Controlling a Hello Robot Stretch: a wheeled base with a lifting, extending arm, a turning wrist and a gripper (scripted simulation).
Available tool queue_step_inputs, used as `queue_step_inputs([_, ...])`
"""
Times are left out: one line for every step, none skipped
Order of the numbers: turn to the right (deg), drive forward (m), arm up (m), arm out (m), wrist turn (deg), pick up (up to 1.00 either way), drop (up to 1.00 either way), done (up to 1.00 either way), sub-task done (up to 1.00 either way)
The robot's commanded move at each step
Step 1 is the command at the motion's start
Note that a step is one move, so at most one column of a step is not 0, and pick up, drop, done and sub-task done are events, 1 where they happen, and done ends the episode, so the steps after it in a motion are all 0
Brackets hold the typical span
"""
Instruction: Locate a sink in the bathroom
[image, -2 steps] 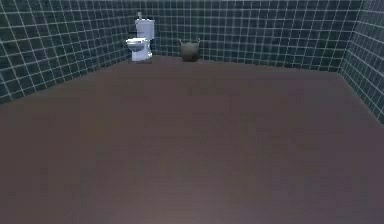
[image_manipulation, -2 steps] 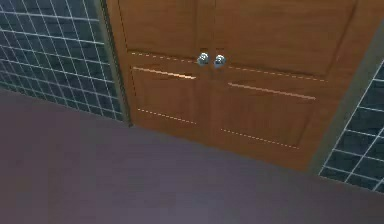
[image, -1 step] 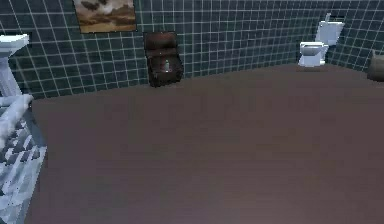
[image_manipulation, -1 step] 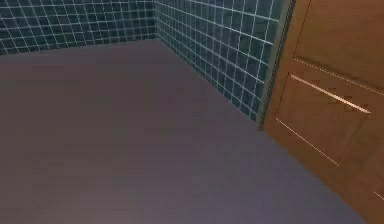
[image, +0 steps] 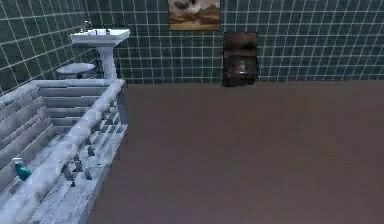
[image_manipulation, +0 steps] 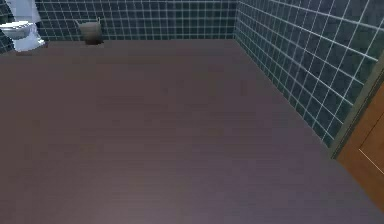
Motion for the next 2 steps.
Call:
queue_step_inputs([0.0, 1.00, 0.00, 0.00, 0.0, 0.00, 0.00, 0.00, 0.00])
queue_step_inputs([-3.0, 0.00, 0.00, 0.00, 0.0, 0.00, 0.00, 0.00, 0.00])
